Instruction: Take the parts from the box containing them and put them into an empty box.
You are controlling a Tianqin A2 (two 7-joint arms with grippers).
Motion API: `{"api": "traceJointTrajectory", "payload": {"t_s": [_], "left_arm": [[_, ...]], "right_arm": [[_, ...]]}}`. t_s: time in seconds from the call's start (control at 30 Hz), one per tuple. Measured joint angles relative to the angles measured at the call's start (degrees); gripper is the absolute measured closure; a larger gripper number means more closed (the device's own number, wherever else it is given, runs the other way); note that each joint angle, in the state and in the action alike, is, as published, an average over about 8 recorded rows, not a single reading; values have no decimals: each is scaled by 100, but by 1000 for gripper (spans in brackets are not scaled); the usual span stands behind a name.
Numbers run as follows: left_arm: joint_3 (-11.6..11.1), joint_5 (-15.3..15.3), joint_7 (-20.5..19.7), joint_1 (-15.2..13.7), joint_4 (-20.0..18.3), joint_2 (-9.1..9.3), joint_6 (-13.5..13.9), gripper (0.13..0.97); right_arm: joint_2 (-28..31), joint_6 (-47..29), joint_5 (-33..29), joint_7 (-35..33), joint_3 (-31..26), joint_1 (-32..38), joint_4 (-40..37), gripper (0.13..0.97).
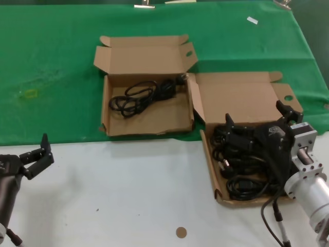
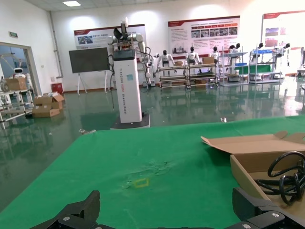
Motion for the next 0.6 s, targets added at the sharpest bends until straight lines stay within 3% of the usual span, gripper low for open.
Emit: {"api": "traceJointTrajectory", "payload": {"t_s": [0.6], "left_arm": [[0,0,-1,0,0,0,0,132]], "right_arm": [[0,0,0,0,0,0,0,129]]}}
